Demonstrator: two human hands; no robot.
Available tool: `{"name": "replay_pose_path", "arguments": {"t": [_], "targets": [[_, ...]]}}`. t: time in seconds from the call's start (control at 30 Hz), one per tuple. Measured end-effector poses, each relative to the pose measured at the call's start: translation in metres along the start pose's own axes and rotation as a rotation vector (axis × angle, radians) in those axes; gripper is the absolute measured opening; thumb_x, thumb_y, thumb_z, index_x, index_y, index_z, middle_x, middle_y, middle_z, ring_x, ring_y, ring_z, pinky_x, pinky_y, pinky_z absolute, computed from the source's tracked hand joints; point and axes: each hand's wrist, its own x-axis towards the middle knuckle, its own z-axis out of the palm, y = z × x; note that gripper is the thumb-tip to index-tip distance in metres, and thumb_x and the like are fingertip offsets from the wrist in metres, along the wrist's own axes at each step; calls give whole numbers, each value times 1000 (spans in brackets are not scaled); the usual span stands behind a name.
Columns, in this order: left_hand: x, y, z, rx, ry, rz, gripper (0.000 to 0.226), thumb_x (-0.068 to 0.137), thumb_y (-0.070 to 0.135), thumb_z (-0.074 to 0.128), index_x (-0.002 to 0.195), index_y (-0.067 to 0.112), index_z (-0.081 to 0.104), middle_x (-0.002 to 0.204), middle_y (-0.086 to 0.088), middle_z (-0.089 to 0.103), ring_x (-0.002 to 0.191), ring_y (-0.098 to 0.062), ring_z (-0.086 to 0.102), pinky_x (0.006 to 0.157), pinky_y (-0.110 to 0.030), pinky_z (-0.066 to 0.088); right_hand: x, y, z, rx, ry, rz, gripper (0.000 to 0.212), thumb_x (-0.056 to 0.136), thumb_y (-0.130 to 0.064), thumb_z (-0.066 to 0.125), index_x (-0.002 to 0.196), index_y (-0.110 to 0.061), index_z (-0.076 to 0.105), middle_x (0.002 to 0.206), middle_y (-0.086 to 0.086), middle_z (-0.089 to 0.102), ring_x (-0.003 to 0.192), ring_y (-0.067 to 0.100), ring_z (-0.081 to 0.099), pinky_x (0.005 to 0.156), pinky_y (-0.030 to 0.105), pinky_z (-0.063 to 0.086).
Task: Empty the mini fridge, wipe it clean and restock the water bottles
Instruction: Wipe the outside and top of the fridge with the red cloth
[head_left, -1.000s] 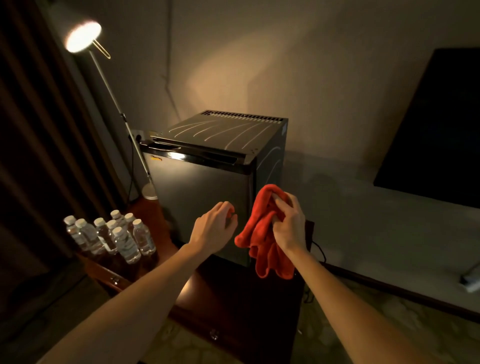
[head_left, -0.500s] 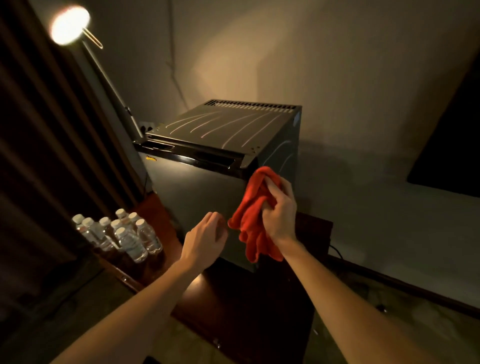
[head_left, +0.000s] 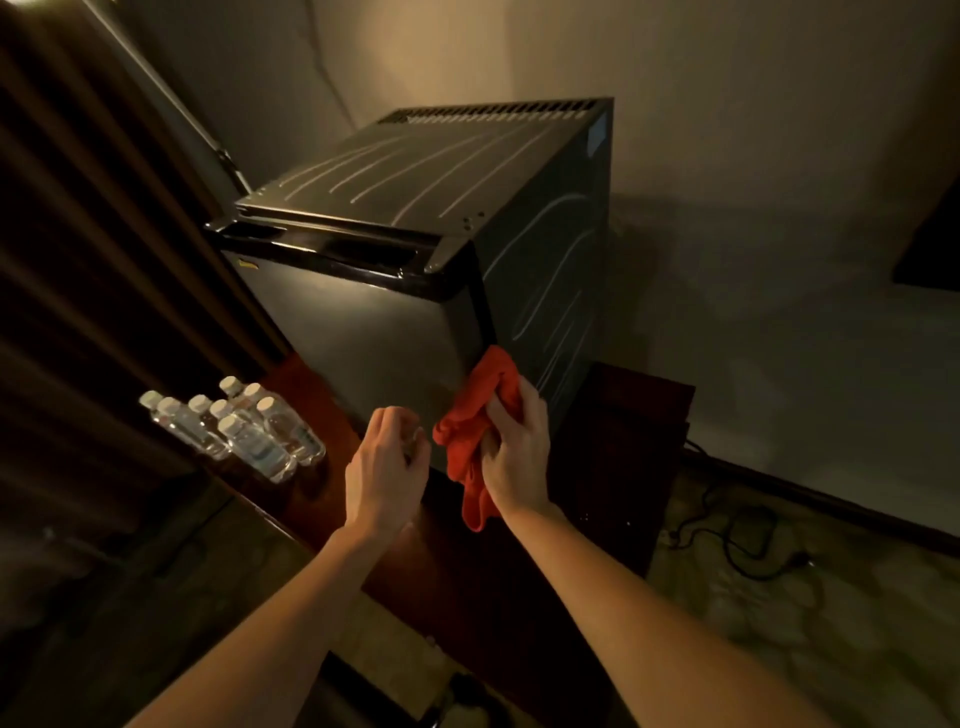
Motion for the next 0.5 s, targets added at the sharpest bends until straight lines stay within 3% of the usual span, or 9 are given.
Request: {"name": "replay_pose_path", "arguments": {"t": [0.2,0.3,0.37,0.43,0.5], "targets": [[-14,-15,51,-33,-23,-47,18,92,18,61,109,18,56,107,4,58,91,-17,60,72,-36,50,-40,52,29,23,78,34,32,84,-9,69,115,-18,67,132,8,51,118,12,45,101,22,39],[-24,-29,76,-40,-37,-55,20,94,18,59,114,16,58,109,5,59,87,-10,56,67,-19,41,-62,75,44,13,55,108,32,82,-15,66,114,-18,69,130,7,53,119,14,49,100,28,43],[-32,-41,91,-57,-44,-62,20,94,17,59,114,16,58,109,5,60,86,-7,55,66,-14,40,-79,88,53,15,32,181,33,80,-6,70,111,-17,71,128,7,54,119,21,54,100,35,47],[-39,-53,104,-72,-59,-83,21,94,19,59,115,18,57,110,4,61,85,-10,59,67,-22,48,-94,96,61,-4,28,259,36,77,5,71,109,-13,72,126,9,56,115,27,59,97,41,50],[-44,-64,115,-71,-70,-106,23,94,23,58,116,21,56,112,5,61,84,-14,63,67,-32,54,-103,101,66,-21,21,374,35,79,7,69,110,-9,72,125,11,58,113,28,60,99,36,48]]}}
